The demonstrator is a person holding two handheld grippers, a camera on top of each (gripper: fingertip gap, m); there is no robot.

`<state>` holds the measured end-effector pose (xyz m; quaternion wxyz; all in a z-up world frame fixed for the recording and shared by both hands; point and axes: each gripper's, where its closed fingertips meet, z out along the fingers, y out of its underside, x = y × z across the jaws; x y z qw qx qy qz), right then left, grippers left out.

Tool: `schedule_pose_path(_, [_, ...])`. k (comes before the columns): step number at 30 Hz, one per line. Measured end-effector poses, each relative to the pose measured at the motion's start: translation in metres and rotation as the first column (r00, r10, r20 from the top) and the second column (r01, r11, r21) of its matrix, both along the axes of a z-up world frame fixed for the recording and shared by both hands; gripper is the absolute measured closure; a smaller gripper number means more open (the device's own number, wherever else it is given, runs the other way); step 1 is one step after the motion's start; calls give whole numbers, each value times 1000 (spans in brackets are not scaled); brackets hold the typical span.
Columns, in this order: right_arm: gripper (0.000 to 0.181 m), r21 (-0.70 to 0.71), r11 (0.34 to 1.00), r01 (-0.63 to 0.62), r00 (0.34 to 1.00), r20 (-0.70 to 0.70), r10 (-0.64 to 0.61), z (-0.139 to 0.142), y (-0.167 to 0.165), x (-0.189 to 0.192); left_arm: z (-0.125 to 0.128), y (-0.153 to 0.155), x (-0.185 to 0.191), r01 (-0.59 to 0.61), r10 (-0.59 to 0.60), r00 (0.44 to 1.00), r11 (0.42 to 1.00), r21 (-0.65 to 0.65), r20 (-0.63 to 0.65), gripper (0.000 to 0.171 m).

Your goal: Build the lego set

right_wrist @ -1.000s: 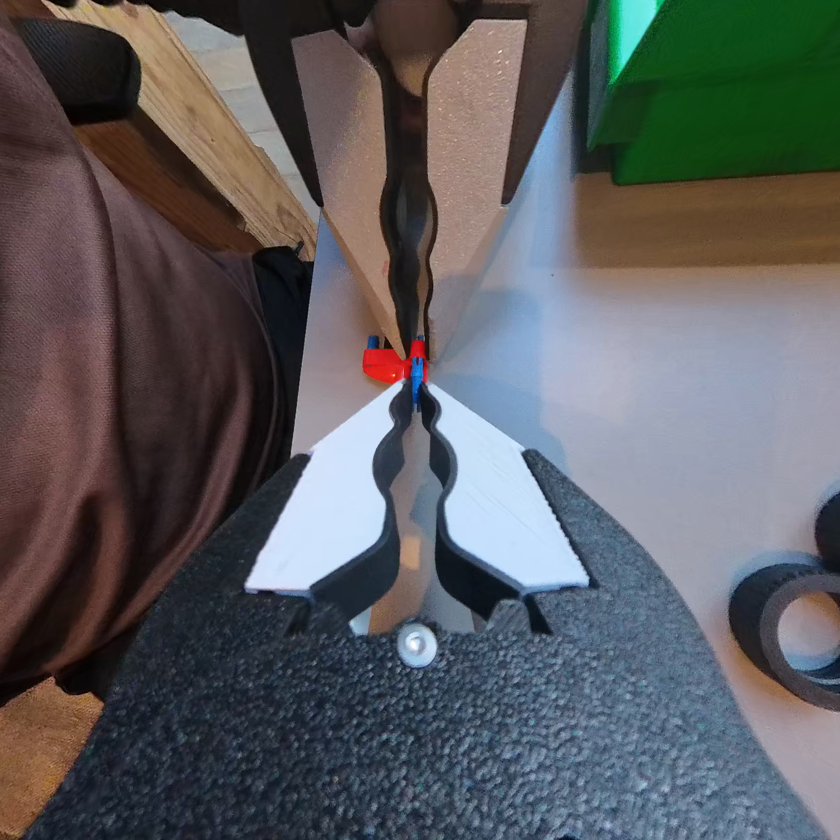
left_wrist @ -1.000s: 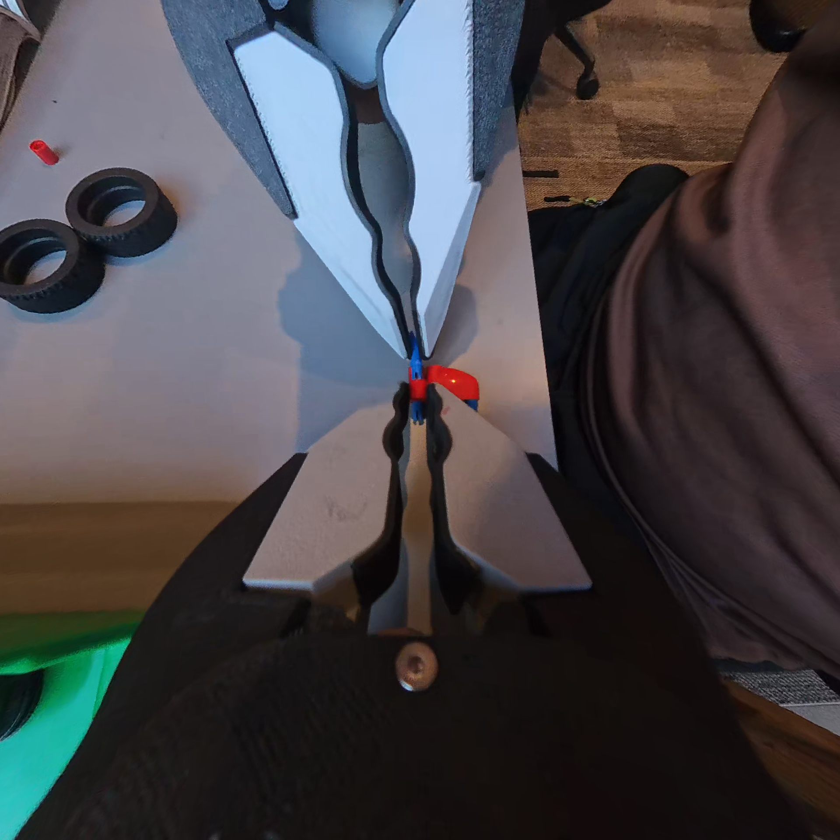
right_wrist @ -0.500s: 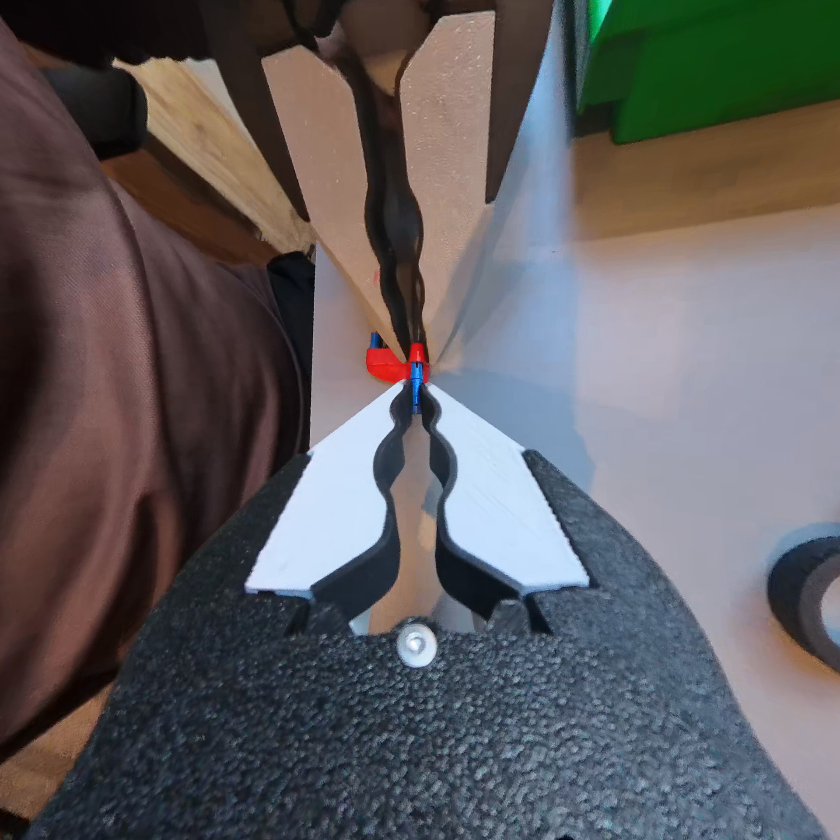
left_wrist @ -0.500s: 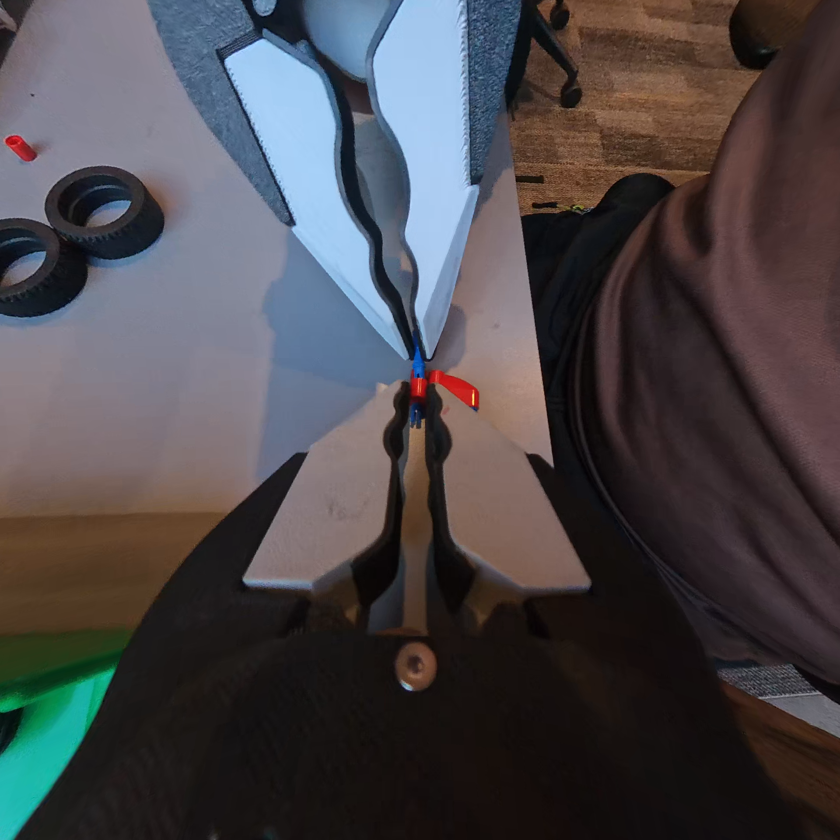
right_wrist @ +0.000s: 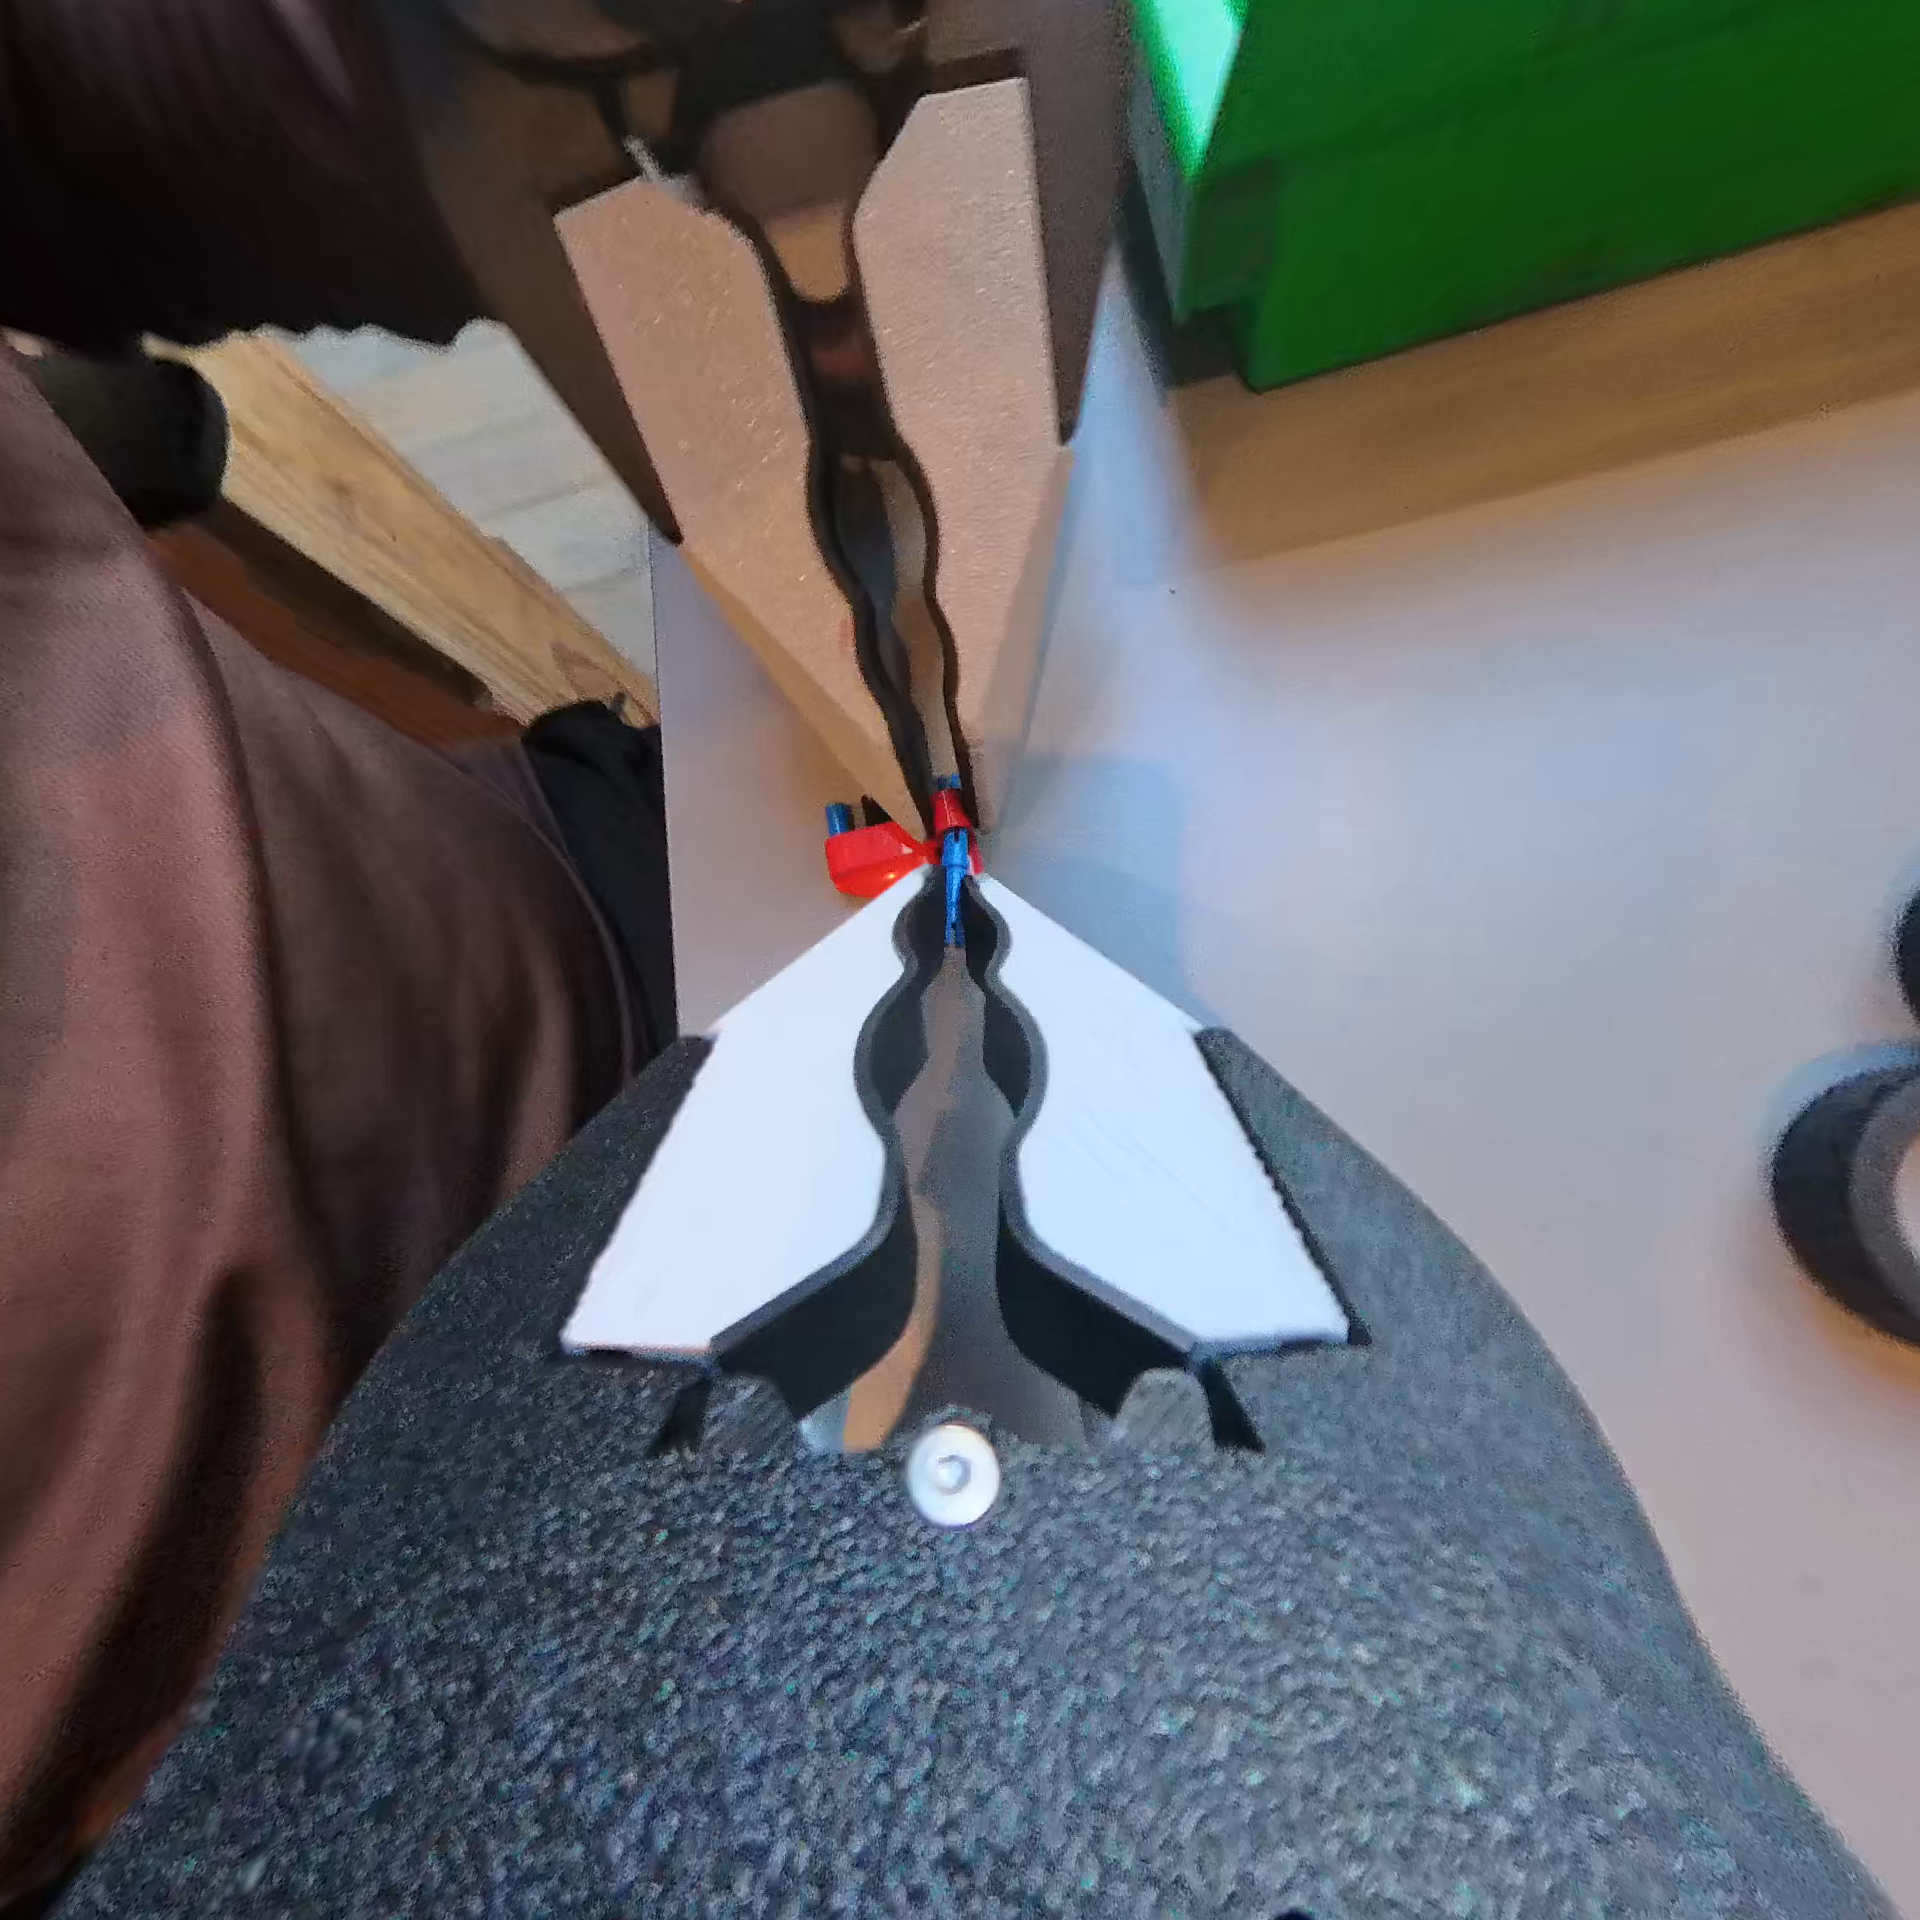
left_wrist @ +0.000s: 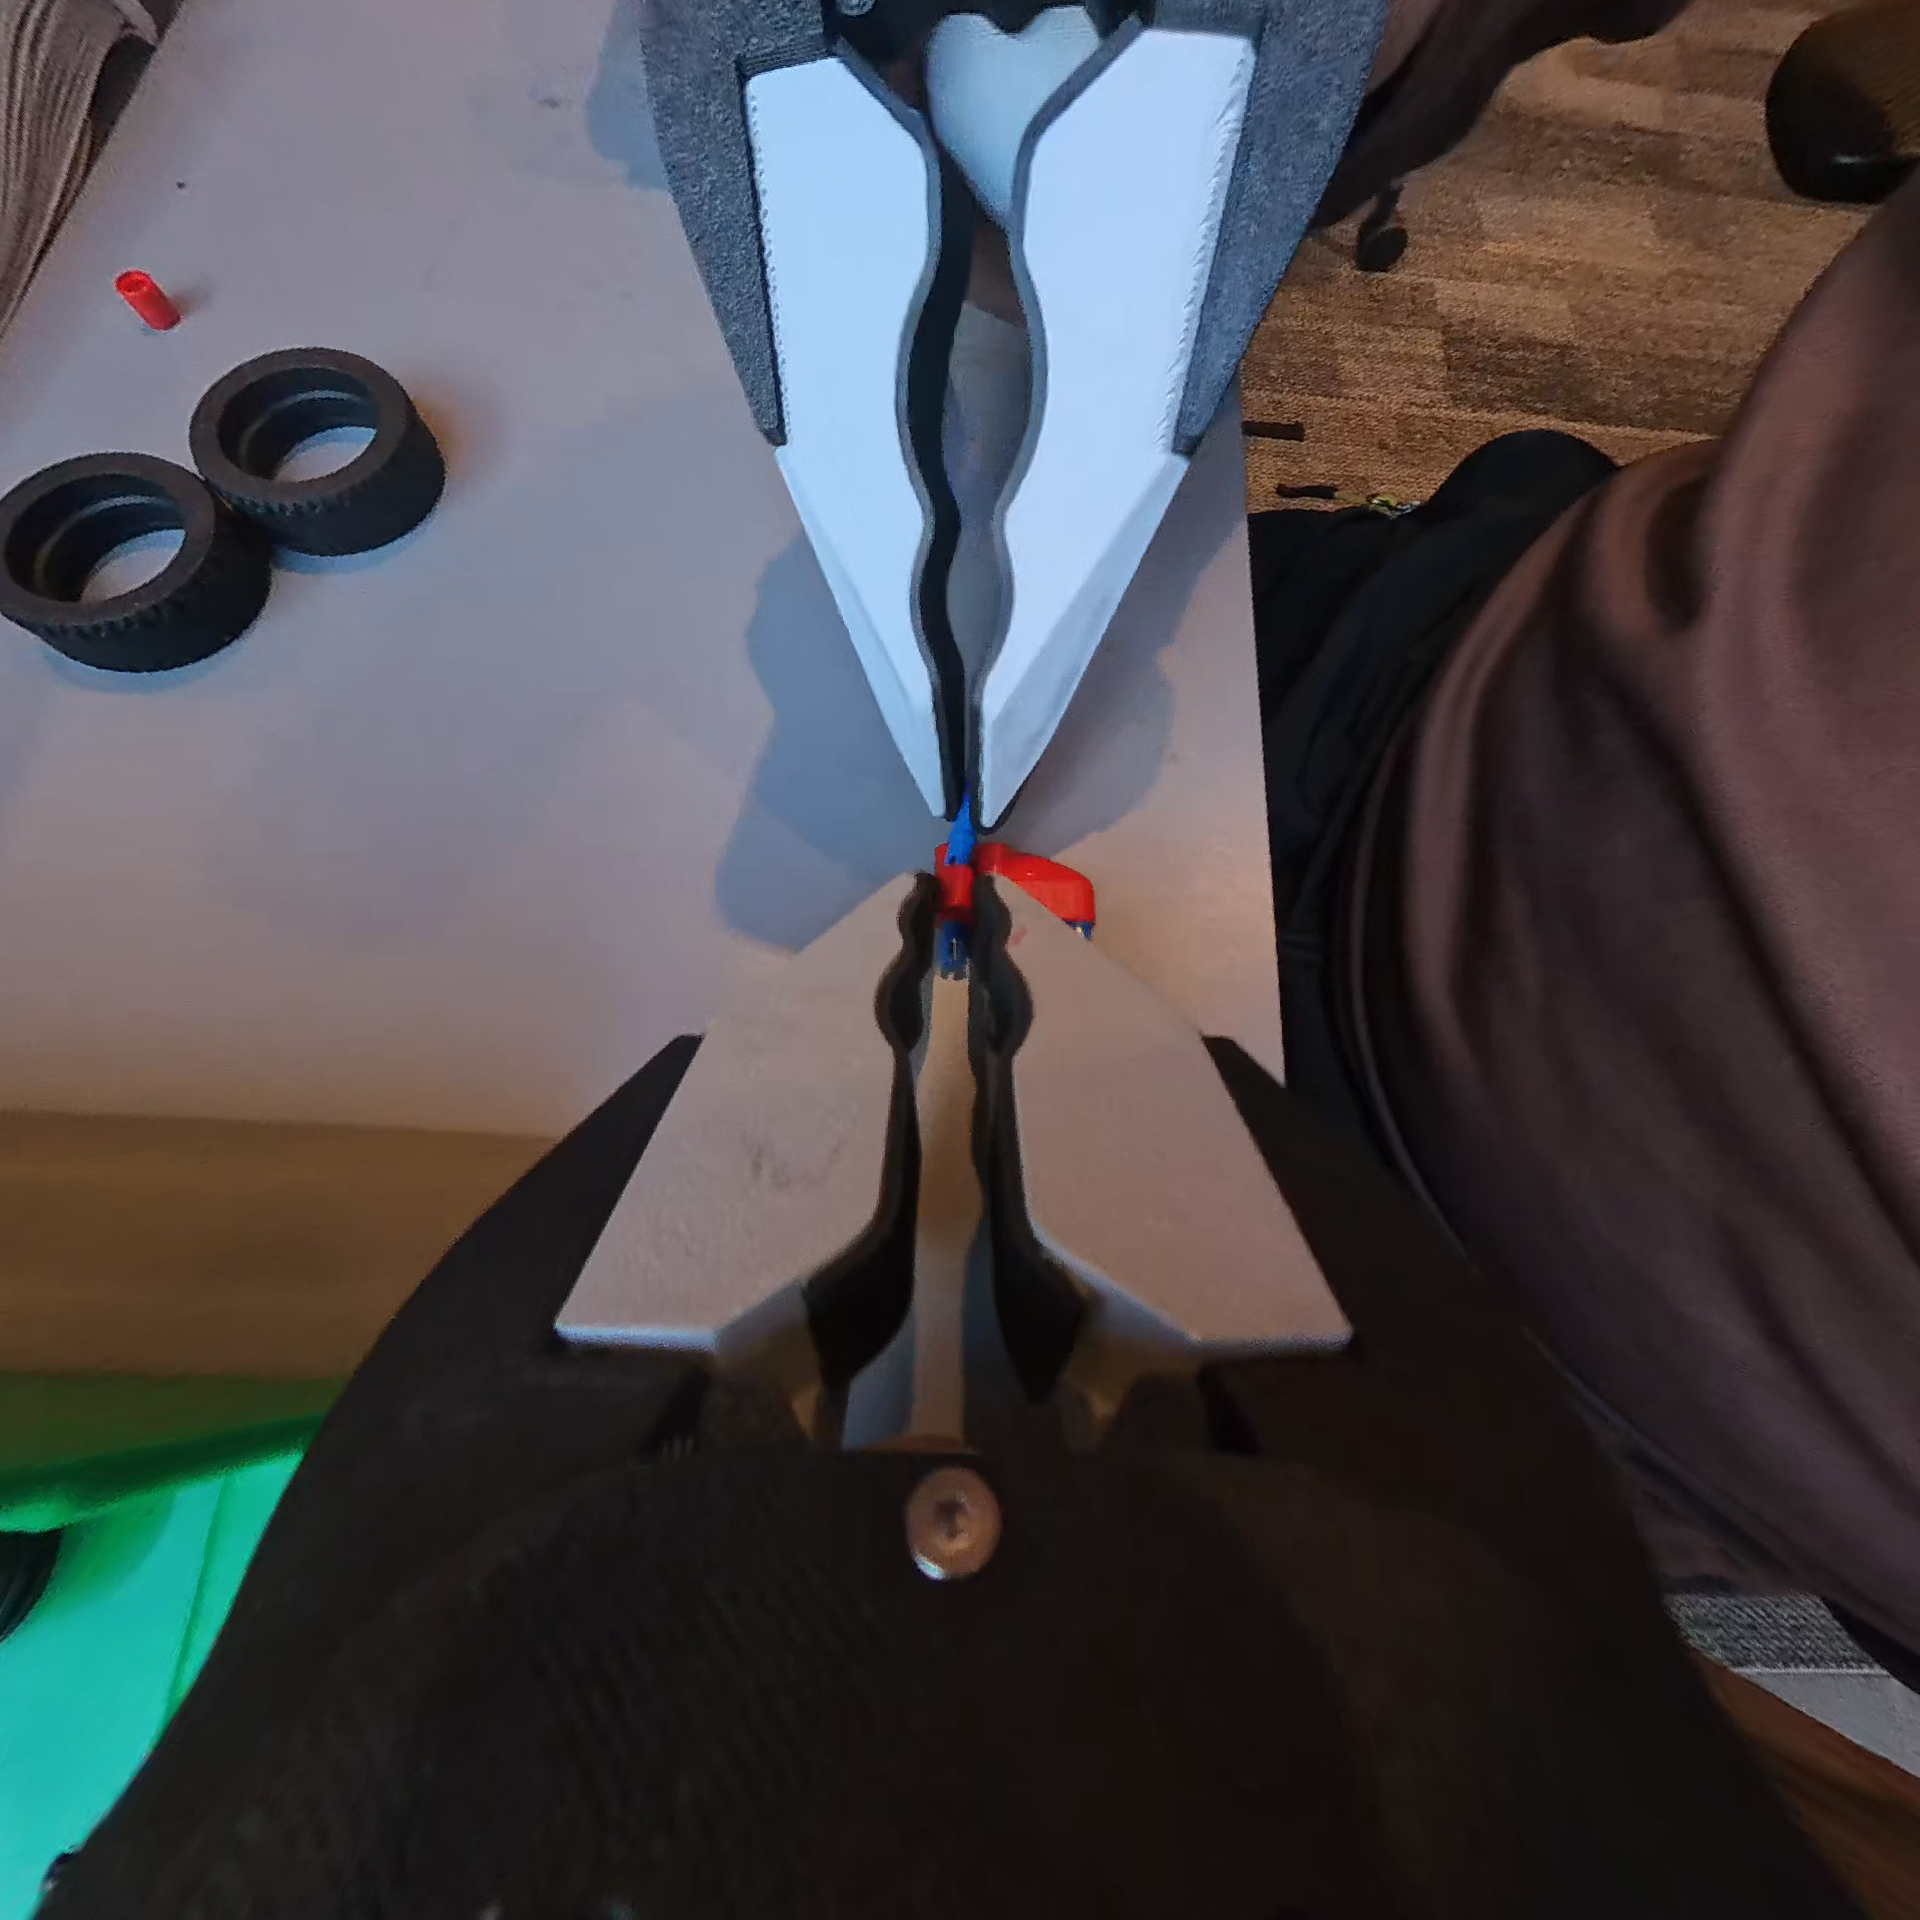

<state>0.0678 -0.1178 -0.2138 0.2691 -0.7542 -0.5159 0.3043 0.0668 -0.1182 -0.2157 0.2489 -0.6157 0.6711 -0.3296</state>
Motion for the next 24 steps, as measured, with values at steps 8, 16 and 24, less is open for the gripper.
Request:
schedule_pose_path(8, [181,216,974,-70,997,-29,78,5,0,-3,0,-1,-2,36,-36,999,999,-3,4,167])
schedule_pose_path(16, [181,247,960,-132,991,17,132,-1,-1,-4,0,-3,-4,71,-71,997,997,-13,3,167])
schedule_pose_path(24, [181,233,964,-126,991,-15,133,3,0,-5,0,-2,-4,51,-51,999,998,-39,-2,167])
